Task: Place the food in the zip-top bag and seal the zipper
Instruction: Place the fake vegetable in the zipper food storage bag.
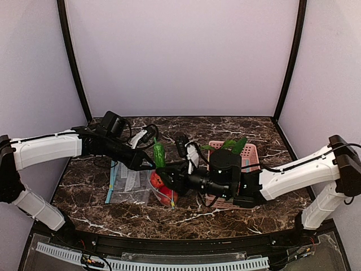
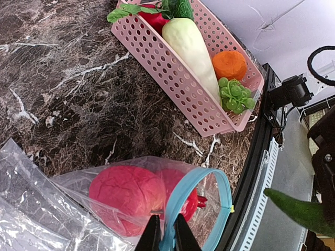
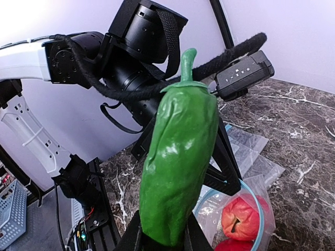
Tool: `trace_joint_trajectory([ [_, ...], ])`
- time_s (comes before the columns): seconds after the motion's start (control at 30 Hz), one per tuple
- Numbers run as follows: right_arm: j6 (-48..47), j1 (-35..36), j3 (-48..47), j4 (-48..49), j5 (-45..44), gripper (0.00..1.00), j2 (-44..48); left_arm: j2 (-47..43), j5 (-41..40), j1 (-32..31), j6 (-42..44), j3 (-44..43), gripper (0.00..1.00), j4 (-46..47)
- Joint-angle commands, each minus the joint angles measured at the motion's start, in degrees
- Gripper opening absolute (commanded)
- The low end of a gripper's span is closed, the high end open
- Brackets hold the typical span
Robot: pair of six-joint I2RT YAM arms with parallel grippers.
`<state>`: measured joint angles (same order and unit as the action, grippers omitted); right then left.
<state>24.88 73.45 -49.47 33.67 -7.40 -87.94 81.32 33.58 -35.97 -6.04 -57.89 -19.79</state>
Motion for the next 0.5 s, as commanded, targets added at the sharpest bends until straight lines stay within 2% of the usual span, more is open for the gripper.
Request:
trace_joint_trajectory([
  [0.0,-0.19,0.73,-3.26,12.35,-3.07,0.00,-4.96,-0.85,0.70,-0.23,0.13,0.72,0.10,0.28],
  [0.17,-0.23,0.73,-4.82,14.01,-4.17,0.00,-9.09,-1.11,0.60,-0.23,0.17,0.72,0.10,0.19],
  [0.47,1.65,0.79,-1.03,19.17,-7.59,0.00,-11.93,-1.12,0.85,-0.24,-0.32,0.67,0.10,0.33],
])
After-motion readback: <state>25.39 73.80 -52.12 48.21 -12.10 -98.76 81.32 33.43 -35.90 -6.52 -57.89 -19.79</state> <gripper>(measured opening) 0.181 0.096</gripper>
